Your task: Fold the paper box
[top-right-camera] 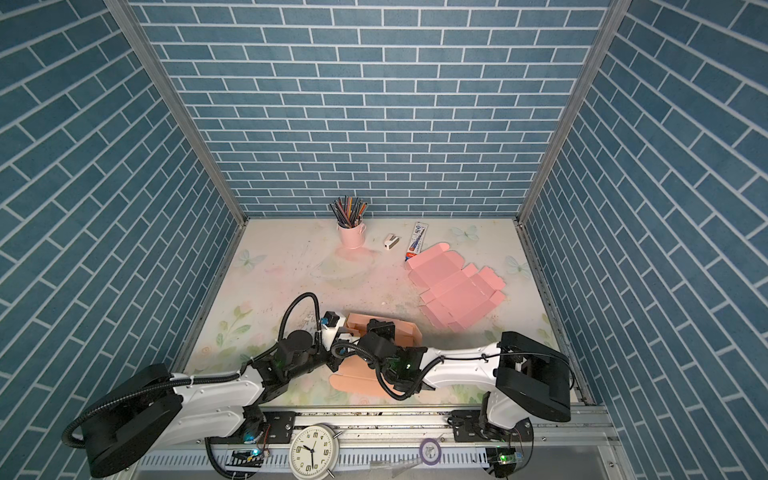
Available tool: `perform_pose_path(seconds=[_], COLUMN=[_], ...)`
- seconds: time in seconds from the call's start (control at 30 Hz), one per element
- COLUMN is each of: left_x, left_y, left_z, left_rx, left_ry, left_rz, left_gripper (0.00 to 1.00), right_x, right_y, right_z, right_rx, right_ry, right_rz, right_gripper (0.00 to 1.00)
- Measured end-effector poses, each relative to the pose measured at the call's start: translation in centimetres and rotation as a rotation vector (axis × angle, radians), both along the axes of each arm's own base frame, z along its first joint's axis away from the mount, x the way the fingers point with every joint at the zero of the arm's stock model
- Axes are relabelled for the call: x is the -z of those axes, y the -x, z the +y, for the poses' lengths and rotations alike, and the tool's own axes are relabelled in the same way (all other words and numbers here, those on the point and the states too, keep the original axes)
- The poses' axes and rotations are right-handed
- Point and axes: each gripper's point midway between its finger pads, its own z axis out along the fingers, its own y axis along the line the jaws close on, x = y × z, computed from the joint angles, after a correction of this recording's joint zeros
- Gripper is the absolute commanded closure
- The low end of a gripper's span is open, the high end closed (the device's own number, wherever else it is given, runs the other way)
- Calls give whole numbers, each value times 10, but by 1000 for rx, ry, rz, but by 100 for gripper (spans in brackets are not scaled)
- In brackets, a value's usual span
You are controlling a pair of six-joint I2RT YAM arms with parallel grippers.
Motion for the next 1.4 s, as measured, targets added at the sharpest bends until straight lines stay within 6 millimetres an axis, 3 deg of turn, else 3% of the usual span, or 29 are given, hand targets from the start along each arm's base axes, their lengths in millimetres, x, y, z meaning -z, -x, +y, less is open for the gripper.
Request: perform_pose_path(seconds=[0.47, 0.87, 1.17, 1.27, 1.4], left_x=[2, -16, -24, -15, 15], left_y=[-6, 2, -24, -30, -35], left_z=[14, 32, 61, 68, 72], left_rx=[-42, -89, -224, -250, -272], left_ry=[18, 111, 147, 128, 50], left_rz=[-21, -52, -55, -29, 65], left_gripper=[80, 81, 85, 85, 86], right_x=[0, -1, -1, -1, -2], right_y=[-1, -3, -4, -6, -7], right_z=[-1, -3, -9, -10, -11], right_rx=[4, 10, 17, 20, 23], right_ry=[0, 7, 12, 19, 28], right_rz=[-1, -13, -21, -25, -35], right_gripper=[100, 100, 100, 100, 100])
